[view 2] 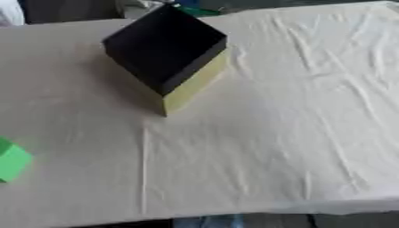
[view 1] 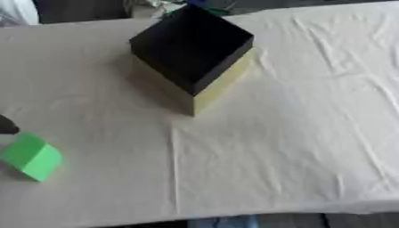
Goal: Pick up objects on the table and place them in the box.
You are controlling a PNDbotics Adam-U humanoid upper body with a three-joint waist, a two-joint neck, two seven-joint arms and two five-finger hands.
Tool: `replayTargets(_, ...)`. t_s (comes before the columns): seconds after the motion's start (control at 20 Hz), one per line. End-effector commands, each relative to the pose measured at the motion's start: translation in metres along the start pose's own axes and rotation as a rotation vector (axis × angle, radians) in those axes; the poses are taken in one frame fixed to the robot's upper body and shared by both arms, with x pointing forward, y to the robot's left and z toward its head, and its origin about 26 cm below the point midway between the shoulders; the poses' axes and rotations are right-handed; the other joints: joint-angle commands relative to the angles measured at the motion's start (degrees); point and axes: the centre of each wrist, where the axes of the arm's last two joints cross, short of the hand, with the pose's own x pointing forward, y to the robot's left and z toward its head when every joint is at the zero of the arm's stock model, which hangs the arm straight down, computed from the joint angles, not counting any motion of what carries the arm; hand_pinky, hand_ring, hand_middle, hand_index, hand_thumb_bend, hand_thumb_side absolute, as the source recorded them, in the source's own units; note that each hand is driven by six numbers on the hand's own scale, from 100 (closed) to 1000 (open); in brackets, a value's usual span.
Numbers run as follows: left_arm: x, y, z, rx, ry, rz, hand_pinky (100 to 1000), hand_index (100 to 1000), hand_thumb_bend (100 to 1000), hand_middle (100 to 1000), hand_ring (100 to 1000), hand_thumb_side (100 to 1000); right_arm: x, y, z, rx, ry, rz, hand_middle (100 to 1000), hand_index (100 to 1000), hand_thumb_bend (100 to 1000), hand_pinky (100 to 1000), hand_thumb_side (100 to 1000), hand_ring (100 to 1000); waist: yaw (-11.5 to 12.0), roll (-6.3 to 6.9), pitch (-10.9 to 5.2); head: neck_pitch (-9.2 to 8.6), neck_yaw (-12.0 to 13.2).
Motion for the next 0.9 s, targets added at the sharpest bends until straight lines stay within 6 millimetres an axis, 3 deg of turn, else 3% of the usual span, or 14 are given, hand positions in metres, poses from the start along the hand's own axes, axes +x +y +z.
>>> replayTargets(0.05,-0.008,0.001,0.004,-0.005,0.005,0.009,778,980,488,863,886,205,0.006,-0.003,-0.006,-0.009,-0.028,0.007,709,798,100,684,1000,742,-0.1,-0.08,-0.59,0.38,0.17)
replayTargets(0.9,-0.016,-0.002,-0.01,-0.028,-0.021,0.016,783,983,501,885,905,223,0.007,0.002,-0.005,-0.004,-0.005,-0.018,699,794,100,677,1000,735,-1.26,-0.1,-0.2,0.38,0.99)
